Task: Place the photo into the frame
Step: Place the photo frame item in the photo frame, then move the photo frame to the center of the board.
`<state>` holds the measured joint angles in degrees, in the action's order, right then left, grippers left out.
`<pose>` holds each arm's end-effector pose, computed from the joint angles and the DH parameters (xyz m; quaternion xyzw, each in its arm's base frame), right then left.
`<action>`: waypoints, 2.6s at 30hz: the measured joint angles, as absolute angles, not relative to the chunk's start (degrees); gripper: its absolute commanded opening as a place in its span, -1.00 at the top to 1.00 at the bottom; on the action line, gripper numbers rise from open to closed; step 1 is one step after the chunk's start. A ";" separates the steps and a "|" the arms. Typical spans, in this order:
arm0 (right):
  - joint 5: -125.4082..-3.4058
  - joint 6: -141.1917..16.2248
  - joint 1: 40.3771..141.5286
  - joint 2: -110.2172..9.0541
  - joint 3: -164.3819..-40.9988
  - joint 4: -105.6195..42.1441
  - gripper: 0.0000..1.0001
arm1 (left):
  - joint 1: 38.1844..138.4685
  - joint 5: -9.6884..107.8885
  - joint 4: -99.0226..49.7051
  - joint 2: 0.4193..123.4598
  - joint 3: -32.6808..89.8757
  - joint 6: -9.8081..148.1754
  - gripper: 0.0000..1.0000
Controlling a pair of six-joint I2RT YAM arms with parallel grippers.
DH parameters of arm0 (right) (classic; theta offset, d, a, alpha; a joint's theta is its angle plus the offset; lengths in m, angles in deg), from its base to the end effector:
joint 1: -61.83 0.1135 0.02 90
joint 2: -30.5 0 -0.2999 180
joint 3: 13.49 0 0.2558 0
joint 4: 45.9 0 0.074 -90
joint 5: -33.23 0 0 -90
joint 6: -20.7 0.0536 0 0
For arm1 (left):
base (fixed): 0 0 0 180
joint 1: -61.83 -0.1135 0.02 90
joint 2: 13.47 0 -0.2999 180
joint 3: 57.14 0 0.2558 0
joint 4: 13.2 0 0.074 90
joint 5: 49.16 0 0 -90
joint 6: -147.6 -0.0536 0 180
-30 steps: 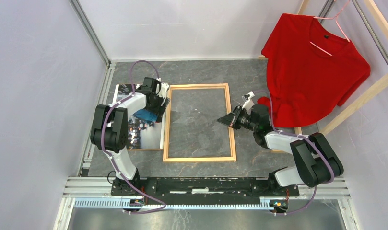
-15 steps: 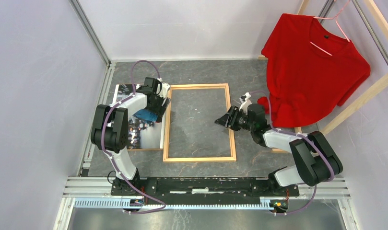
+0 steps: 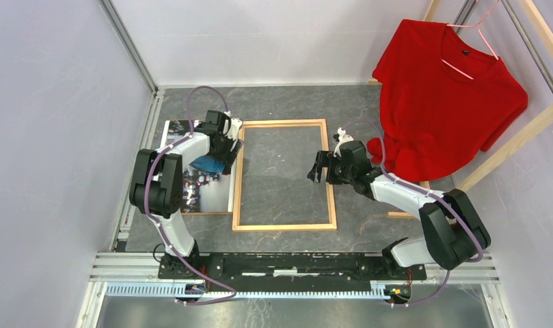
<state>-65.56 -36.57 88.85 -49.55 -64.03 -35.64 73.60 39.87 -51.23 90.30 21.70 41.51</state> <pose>0.2532 0.1383 0.2017 0.0125 0.9033 0.2710 0.3324 0.3735 -0.0769 0.1833 0.2321 0.9441 0.0170 0.2333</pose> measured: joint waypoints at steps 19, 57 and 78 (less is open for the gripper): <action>-61.35 -40.00 90.32 -49.81 -66.48 -28.67 -0.82 | 73.62 39.87 -51.25 90.23 21.70 41.51 -0.59; -62.55 -39.15 92.11 -52.98 -73.19 -27.67 -0.80 | 77.44 36.89 -51.43 90.74 22.51 41.51 -0.58; -66.68 -37.64 89.31 -46.86 -71.02 -27.62 -0.81 | 86.45 36.08 -54.77 96.81 30.95 41.53 -0.59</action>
